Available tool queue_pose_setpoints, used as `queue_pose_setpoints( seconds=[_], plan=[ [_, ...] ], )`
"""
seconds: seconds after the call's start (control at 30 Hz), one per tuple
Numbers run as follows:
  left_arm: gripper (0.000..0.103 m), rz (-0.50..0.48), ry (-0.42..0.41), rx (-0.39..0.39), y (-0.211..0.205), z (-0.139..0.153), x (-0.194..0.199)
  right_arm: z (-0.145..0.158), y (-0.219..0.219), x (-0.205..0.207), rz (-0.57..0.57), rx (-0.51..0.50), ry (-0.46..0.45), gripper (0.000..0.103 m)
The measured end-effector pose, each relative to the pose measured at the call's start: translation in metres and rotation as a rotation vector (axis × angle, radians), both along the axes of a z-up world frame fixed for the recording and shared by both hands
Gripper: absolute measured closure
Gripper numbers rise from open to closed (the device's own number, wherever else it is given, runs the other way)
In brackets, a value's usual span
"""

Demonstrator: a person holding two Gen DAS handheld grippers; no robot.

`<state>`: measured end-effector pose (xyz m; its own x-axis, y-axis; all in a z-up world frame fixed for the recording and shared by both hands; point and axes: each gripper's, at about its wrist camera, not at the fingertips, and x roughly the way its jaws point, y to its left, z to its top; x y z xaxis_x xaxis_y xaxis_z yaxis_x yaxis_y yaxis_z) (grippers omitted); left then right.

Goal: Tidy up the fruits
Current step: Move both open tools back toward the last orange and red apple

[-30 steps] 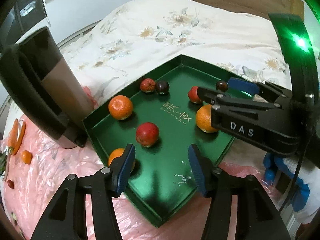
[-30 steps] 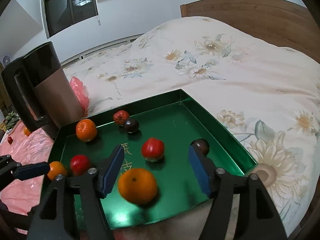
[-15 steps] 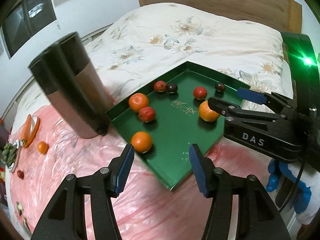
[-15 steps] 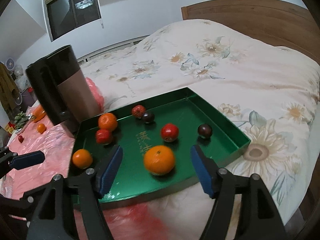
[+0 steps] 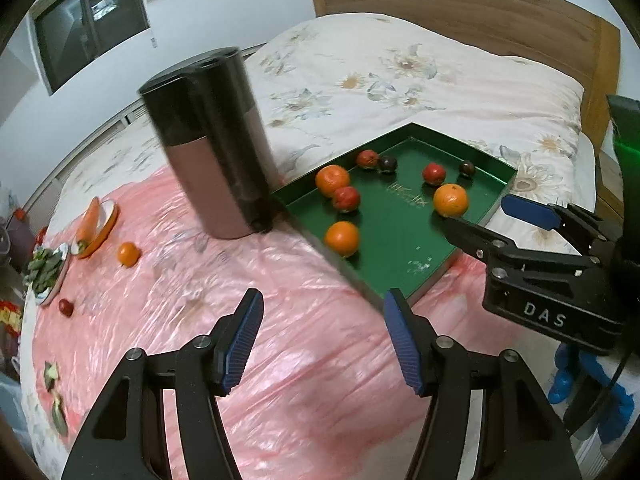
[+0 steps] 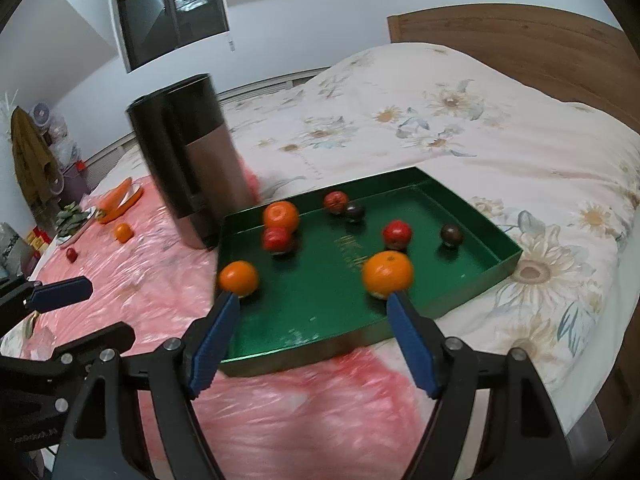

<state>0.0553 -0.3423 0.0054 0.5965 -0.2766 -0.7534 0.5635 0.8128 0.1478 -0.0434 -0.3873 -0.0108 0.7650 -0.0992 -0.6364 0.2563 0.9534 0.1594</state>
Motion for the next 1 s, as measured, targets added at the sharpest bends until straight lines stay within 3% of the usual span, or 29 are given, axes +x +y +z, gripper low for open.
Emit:
queue_pose_setpoints(
  seconds=[1.0],
  plan=[
    [0.039,0.312,-0.017,-0.101,0.204,0.003,0.001,0.041,0.186,0.032,0.289,-0.121,0.015,0.000]
  ],
)
